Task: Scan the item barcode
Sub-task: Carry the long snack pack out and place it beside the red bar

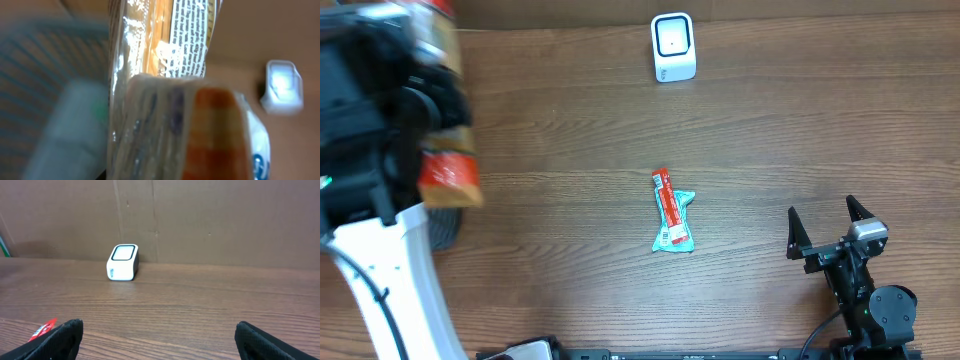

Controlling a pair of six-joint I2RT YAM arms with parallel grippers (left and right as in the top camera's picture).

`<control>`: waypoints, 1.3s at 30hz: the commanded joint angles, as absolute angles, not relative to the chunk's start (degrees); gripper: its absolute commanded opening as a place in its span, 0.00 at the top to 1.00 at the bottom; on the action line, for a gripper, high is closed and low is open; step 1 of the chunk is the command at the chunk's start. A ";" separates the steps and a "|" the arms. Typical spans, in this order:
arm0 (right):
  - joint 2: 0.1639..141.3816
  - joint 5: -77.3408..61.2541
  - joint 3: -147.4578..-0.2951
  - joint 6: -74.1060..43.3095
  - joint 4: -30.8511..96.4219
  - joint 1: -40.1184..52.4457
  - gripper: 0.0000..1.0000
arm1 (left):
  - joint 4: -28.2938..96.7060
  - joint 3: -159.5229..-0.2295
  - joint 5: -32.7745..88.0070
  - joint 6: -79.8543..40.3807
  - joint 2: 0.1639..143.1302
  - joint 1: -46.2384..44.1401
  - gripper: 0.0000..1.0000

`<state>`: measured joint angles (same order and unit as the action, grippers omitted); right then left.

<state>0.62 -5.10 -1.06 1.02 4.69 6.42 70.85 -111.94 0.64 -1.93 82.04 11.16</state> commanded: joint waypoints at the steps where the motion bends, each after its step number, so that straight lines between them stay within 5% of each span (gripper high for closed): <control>1: 0.23 -4.60 -0.45 0.49 4.43 6.52 0.00 | 73.41 -110.17 0.01 -9.82 83.05 6.92 0.96; 7: 0.23 -4.60 -0.45 0.49 4.43 6.52 0.00 | 73.67 -95.74 0.03 -14.81 87.88 -2.50 0.96; 23: 0.23 -4.60 -0.45 0.49 4.43 6.52 0.00 | 48.95 -67.85 0.03 -24.91 99.63 -19.14 0.96; 25: 0.23 -4.60 -0.45 0.49 4.43 6.52 0.00 | 48.99 -67.85 0.47 -24.88 100.86 -19.35 0.85; 26: 0.23 -4.60 -0.45 0.49 4.43 6.52 0.00 | 49.10 -67.85 1.15 -24.86 101.08 -19.33 0.64; 28: 0.23 -4.60 -0.45 0.49 4.43 6.52 0.00 | 49.21 -67.85 2.63 -24.80 101.25 -19.31 0.41; 32: 0.23 -4.60 -0.45 0.49 4.43 6.52 0.00 | 48.95 -68.16 3.22 -24.67 101.25 -19.16 0.27; 39: 0.23 -4.60 -0.45 0.49 4.43 6.52 0.00 | 51.59 -72.31 2.76 -23.00 101.12 -19.09 0.21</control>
